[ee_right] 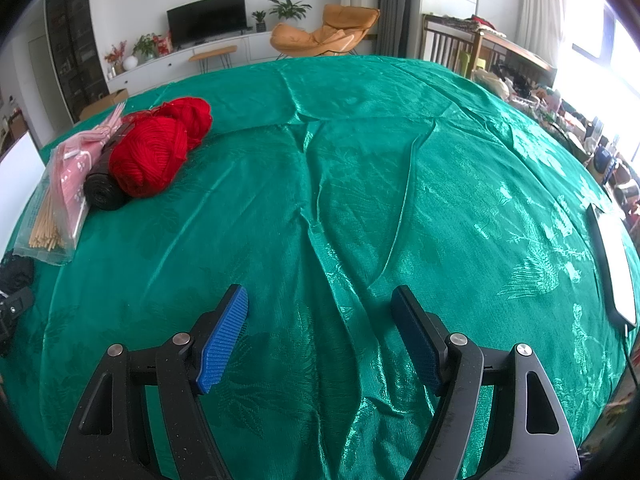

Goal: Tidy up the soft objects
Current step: 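Grasp the black lace fabric with white ribbon using the left tool, then grasp the red knitted item with the right tool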

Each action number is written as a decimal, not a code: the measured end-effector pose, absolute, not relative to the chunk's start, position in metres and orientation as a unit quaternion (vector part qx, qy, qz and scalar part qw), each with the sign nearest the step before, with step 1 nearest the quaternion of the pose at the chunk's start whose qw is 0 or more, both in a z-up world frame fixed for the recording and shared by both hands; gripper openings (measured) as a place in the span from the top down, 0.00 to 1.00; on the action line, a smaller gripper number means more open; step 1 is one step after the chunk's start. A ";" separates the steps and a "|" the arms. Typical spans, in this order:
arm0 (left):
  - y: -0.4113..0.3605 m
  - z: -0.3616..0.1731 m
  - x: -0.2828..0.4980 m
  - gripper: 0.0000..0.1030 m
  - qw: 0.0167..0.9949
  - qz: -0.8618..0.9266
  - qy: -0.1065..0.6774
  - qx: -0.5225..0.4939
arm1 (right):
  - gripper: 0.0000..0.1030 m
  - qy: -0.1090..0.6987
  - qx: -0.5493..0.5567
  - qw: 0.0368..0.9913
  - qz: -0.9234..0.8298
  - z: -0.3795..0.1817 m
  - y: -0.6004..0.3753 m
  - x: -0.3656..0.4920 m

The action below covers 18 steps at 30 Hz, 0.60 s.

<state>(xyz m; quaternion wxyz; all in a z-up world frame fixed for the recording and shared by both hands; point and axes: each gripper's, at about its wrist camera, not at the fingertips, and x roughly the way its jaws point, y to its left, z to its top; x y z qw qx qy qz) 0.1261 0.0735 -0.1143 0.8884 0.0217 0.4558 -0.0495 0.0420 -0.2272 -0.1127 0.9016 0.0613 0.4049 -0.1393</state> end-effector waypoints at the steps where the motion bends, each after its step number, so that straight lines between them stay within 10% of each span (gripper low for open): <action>1: 0.073 -0.114 0.127 0.00 0.888 -0.049 0.456 0.022 | 0.25 0.405 0.061 0.902 -0.139 -0.113 -0.227 0.042; 18: 0.074 -0.115 0.127 0.00 0.888 -0.049 0.456 0.021 | 0.24 0.374 0.140 0.913 -0.079 -0.078 -0.236 0.067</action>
